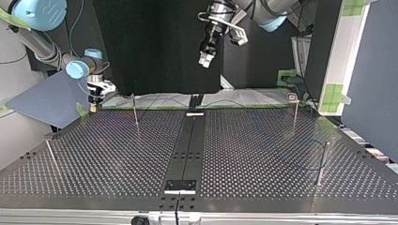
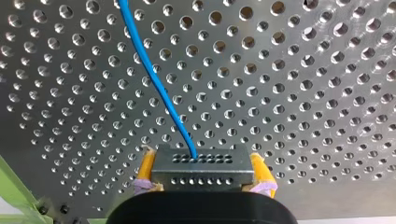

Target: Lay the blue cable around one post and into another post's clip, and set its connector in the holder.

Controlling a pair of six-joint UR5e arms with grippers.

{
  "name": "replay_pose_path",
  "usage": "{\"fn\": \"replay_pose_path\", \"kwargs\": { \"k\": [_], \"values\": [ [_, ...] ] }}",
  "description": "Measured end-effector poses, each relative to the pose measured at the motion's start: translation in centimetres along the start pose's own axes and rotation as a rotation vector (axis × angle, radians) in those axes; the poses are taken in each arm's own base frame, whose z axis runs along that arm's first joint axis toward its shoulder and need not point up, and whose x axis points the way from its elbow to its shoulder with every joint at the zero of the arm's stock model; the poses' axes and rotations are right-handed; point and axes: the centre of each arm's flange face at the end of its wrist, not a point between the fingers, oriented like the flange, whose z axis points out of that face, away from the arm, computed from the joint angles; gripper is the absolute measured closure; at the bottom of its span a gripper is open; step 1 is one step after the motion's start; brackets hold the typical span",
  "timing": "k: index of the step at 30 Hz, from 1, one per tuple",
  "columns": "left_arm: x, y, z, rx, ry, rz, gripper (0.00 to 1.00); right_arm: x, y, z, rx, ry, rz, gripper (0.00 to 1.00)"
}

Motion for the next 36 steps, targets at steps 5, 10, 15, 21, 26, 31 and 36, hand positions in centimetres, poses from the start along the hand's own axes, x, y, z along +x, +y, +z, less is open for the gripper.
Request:
{"fn": "replay_pose_path", "kwargs": {
  "k": [5, 10, 15, 21, 26, 31, 36],
  "values": [
    [0.8, 1.1, -1.5, -0.015, 0.021, 0.01, 0.0, 0.0, 0.0, 0.0, 0.001, 0.002, -0.001, 1.0],
    [1.6, 2.2, -3.1, -0.028, 0.042, 0.019, 0.0, 0.1, 0.0, 0.0, 0.002, 0.002, 0.0, 1.0],
    [2.5, 3.3, -5.0, -0.044, 0.087, 0.034, 0.0, 0.1, 0.0, 0.0, 0.002, 0.003, 0.0, 1.0],
    [3.1, 4.1, -6.6, -0.056, 0.133, 0.05, 0.0, 0.1, 0.1, 0.1, 0.001, 0.005, -0.001, 1.0],
    [3.0, 4.1, -6.2, -0.059, 0.129, 0.049, 0.0, 0.4, 0.4, 0.2, -0.004, 0.006, -0.003, 1.0],
    [2.8, 4.0, -5.7, -0.06, 0.119, 0.046, 0.0, 0.6, 0.6, 0.4, -0.006, 0.011, -0.011, 1.0],
    [2.6, 4.1, -5.3, -0.065, 0.112, 0.045, 0.0, 1.1, 0.5, 0.5, -0.005, 0.016, -0.014, 1.0]
  ]
}}
